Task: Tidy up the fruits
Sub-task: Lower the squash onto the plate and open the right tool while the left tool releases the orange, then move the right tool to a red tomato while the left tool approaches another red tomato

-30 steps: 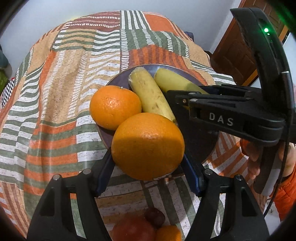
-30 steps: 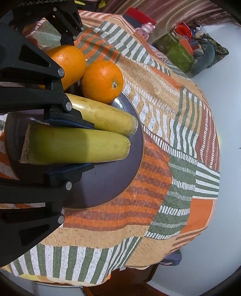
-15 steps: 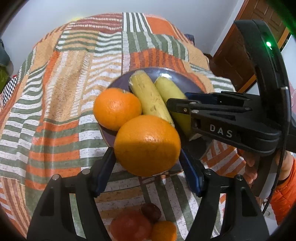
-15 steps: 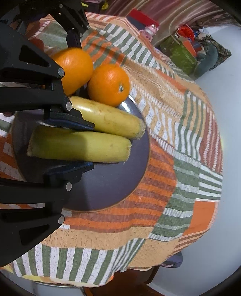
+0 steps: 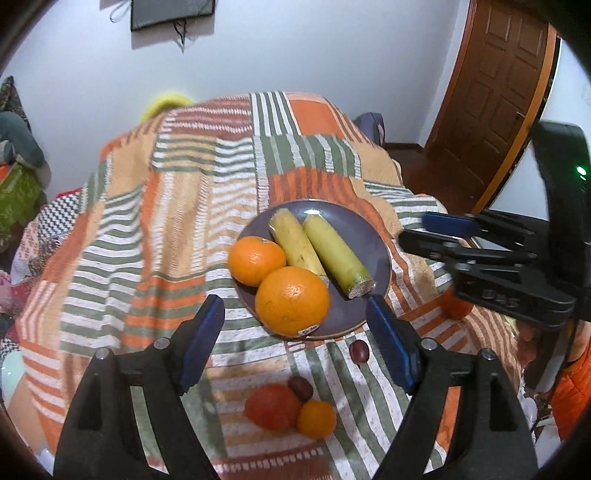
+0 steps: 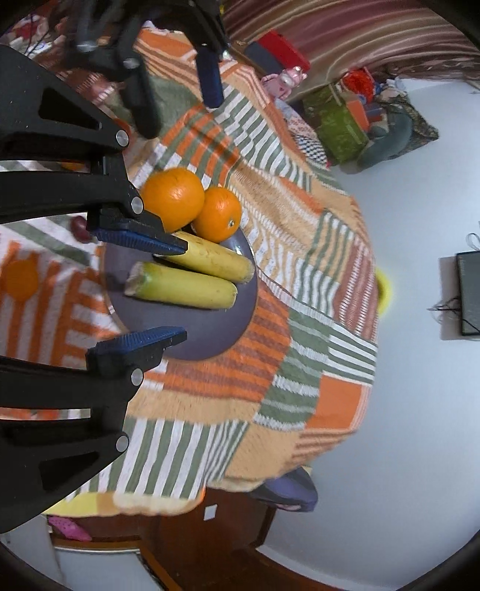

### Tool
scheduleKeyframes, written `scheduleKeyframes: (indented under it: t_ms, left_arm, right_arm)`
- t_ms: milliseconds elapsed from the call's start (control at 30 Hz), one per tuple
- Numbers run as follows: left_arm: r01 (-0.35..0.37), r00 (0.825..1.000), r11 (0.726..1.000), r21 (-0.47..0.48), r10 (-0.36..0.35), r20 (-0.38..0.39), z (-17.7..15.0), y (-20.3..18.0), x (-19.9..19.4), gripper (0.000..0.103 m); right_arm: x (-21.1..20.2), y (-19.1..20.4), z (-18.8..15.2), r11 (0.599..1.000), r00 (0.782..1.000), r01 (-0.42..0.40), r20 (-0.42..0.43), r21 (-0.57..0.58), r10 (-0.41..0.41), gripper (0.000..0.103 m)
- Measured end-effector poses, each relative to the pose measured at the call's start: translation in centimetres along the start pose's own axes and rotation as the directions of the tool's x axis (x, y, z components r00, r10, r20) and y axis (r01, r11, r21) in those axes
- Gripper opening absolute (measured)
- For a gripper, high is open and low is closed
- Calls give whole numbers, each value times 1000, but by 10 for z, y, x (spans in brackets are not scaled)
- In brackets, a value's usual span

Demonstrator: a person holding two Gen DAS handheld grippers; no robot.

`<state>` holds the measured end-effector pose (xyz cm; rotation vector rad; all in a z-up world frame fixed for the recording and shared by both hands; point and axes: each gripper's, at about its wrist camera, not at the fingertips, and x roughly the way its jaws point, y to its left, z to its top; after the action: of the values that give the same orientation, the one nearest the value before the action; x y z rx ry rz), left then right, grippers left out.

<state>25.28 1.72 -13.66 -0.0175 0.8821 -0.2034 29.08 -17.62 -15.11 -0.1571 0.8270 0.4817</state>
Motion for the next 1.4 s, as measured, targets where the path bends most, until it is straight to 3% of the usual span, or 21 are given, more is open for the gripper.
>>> scheduleKeyframes:
  t_ms: [333,500,733,1033,1267,1400]
  left_arm:
    - [-75,997,997,-20,74,-26,-28,16,-24,81]
    - [-101,993,994,-31,99,-58,-47,29,-29,81]
    - [-86,989,996,-38,81,-124,-70,35,-14,81]
    - [-59,982,998,-25,53,-179,-80,25,18,80]
    - [-38,976,999,-36,29,-215,-78,24,38,64]
    - [-29,974,999,-44,18,-227,-78,24,48,60]
  right_arm:
    - [-48,-25,-38,997,997,51,55,63,-55,56]
    - [-55,-43,-65,990,996,77,25,120,-80,56]
    - [-47,-62,-98,977,993,117,-44,177,-111,56]
    - [-23,-72,-115,970,990,119,-95,210,-101,56]
    - [-7,-81,-118,965,988,124,-117,230,-99,56]
    - [2,-86,-120,963,986,128,-134,237,-98,56]
